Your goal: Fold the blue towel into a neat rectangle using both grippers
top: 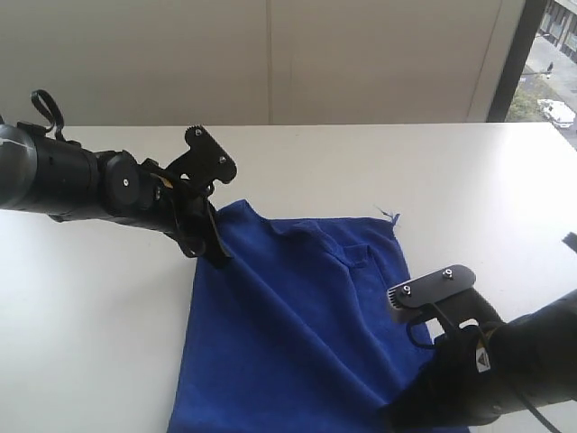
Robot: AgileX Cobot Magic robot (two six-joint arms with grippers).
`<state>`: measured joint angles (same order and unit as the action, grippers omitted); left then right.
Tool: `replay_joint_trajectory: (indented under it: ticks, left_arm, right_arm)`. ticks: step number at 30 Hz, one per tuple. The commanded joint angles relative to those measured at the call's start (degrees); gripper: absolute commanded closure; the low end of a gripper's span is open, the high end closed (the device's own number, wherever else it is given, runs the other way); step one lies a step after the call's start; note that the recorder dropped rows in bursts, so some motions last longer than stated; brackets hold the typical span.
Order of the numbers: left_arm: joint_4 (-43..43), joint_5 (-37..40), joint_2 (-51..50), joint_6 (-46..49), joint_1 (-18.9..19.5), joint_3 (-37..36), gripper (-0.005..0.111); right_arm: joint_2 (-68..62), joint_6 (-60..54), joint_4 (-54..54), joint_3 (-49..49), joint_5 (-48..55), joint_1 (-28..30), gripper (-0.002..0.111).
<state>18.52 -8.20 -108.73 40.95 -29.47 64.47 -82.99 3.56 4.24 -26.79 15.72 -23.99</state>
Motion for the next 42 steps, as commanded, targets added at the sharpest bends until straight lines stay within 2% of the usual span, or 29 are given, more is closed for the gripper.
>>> replay_joint_trajectory:
  ticks: [1, 19, 23, 27, 30, 38, 41, 42]
  left_arm:
    - [0.3, -0.9, -1.2, 0.0, 0.2, 0.3, 0.107]
    - [0.3, -5.5, -3.8, 0.0, 0.2, 0.3, 0.106]
    - [0.3, -6.2, -3.8, 0.0, 0.2, 0.3, 0.089]
    - [0.3, -7.8, -3.8, 0.0, 0.2, 0.3, 0.061]
    - [0.3, -9.0, -3.8, 0.0, 0.2, 0.3, 0.048]
    - [0.6, -10.3, 0.6, 0.0, 0.2, 0.3, 0.046]
    - [0.9, -5.1, 4.9, -0.6, 0.2, 0.3, 0.047]
    - [0.9, 0.0, 6.4, -1.9, 0.2, 0.3, 0.048]
  right_arm:
    - [3.6, -0.7, 0.1, 0.1, -0.5, -0.1, 0.108]
    - [5.7, -0.7, 0.1, 0.1, 1.0, -0.1, 0.108]
    - [5.7, -0.7, 0.1, 0.1, 1.0, -0.1, 0.108]
    - [5.7, -0.7, 0.1, 0.1, 1.3, -0.1, 0.108]
    - [5.7, -0.7, 0.1, 0.1, 1.9, -0.1, 0.108]
    - [5.7, -0.7, 0.1, 0.0, 2.1, -0.1, 0.108]
    - [5.7, -0.7, 0.1, -1.3, 2.2, 0.0, 0.108]
    - [5.7, -0.7, 0.1, -2.0, 2.2, 0.0, 0.108]
